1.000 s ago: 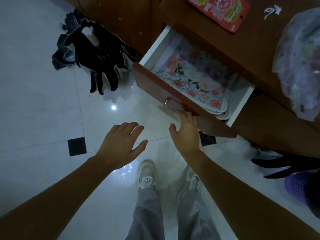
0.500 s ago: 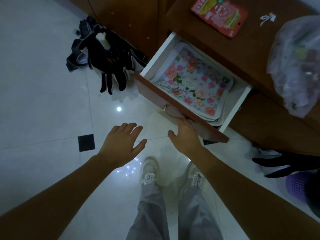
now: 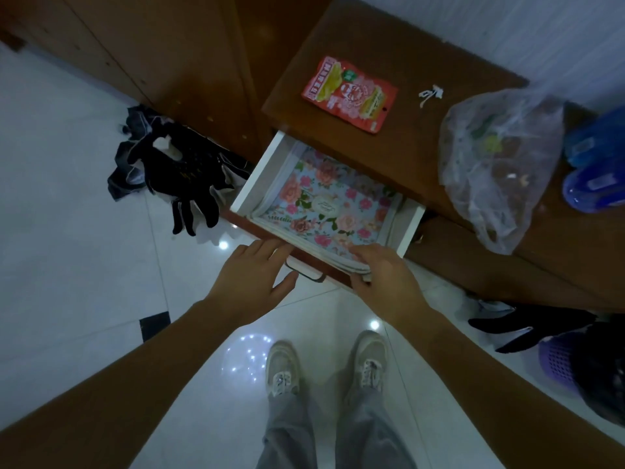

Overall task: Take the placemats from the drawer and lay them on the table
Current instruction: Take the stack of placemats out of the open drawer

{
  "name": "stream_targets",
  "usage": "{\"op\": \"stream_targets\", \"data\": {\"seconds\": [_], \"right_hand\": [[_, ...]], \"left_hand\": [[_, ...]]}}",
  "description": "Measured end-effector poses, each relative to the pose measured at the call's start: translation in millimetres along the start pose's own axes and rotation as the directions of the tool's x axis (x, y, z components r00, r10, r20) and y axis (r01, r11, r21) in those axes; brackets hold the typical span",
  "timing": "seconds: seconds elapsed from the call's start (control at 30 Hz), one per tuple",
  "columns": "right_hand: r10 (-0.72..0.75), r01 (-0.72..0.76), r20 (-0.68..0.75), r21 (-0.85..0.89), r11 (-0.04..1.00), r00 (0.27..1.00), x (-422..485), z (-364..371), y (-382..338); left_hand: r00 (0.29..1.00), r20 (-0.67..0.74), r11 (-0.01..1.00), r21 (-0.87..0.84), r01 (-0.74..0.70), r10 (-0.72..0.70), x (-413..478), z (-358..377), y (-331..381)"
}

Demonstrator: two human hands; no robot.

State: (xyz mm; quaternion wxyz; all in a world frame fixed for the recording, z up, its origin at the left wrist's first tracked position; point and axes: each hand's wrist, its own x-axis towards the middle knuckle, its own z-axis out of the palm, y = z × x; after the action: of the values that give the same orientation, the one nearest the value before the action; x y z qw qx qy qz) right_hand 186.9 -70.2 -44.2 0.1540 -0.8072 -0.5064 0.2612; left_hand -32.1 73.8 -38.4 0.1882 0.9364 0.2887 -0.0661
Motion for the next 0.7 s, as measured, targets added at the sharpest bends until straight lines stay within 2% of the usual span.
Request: {"op": "stream_targets", "data": {"seconds": [0.13,0.3,0.43,0.53,0.7], "right_hand": [[0.012,-0.001,0.134,-0.078,0.997,0.991,15.6,-9.7,37.9],[-0.067,0.129,0.286,-0.206,0.970,0.956,29.8,-9.2,58.3],[-0.107,0.206,0.352,-0.256,0.945,0.930,41.3,-6.5,61.6],[-0.157,0.253,0.373,-0.226,0.941,0.914,47.8,-2.4,66.1],[-0.231,0.287,0.275,-0.186,0.940,0.933,46.9,6.9,74.9]], "left_hand": [[1.000,-0.014,1.000,-0.001,-0.017,0.017,14.4,8.8,8.2],[1.000,-0.010,1.000,-0.013,-0.003,0.003,16.3,20.6,14.4],[1.000,-0.023,1.000,-0.015,0.009,-0.009,19.5,23.9,13.1],[0.999,-0.048,1.000,-0.030,0.009,-0.010,24.5,23.5,10.5],[0.995,-0.101,0.999,-0.046,-0.003,-0.001,34.2,26.6,9.9]]}}
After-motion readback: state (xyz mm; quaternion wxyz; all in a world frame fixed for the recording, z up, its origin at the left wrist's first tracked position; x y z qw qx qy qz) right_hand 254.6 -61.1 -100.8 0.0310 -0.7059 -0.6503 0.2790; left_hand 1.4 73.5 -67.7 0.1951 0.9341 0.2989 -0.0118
